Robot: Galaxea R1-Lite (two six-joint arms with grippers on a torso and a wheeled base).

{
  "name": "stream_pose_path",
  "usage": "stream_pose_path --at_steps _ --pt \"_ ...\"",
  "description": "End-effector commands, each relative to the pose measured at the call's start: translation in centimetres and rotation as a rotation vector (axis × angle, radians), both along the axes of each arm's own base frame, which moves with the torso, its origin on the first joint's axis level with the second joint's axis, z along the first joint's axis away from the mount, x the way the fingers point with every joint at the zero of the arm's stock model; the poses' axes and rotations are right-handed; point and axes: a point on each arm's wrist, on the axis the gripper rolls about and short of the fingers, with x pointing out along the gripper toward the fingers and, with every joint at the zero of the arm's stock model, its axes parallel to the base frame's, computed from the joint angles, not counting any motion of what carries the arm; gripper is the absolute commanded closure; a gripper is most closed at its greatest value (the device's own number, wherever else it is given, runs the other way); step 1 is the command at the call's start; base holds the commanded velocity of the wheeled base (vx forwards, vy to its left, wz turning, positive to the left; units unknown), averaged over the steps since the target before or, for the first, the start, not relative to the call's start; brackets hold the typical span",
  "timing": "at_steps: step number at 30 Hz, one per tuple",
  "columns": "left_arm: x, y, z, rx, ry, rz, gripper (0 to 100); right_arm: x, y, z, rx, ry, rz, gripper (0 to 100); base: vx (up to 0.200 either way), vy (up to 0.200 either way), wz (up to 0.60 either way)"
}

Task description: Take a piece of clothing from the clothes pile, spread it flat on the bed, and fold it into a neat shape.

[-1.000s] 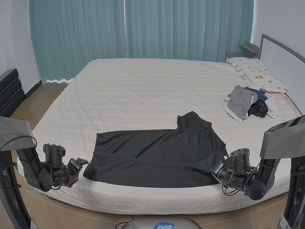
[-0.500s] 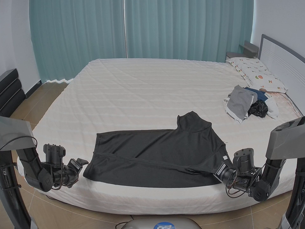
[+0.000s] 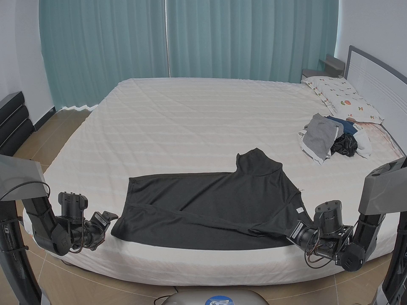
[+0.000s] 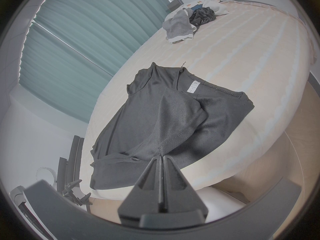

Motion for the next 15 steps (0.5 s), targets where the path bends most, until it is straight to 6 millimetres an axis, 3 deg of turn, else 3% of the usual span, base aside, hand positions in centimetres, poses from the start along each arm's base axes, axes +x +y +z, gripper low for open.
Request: stream_pose_path --at_steps 1,3,4,9,15 --pt "0.0 0.0 -0.1 -0.001 0.002 0.001 0 -0.5 0.1 -0.3 -0.008 0.017 0.012 100 0.000 0.000 0.00" --pt "0.0 0.0 -0.1 0.000 0.002 0.002 0 -0.6 0.2 -0.6 -0.013 0.029 0.016 100 0.000 0.000 0.00" --pt "0.0 0.0 -0.1 -0.001 0.002 0.001 0 -0.6 0.2 -0.7 -0.015 0.031 0.016 0 0.000 0.000 0.00" --pt "0.0 0.0 -0.1 0.001 0.002 -0.001 0 -0.4 -0.1 0.3 -0.003 -0.003 0.005 0 0.000 0.000 0.00" --pt "0.0 0.0 -0.1 0.001 0.002 -0.001 0 0.7 -2.4 2.3 -0.039 -0.094 -0.037 0 0.000 0.000 0.00"
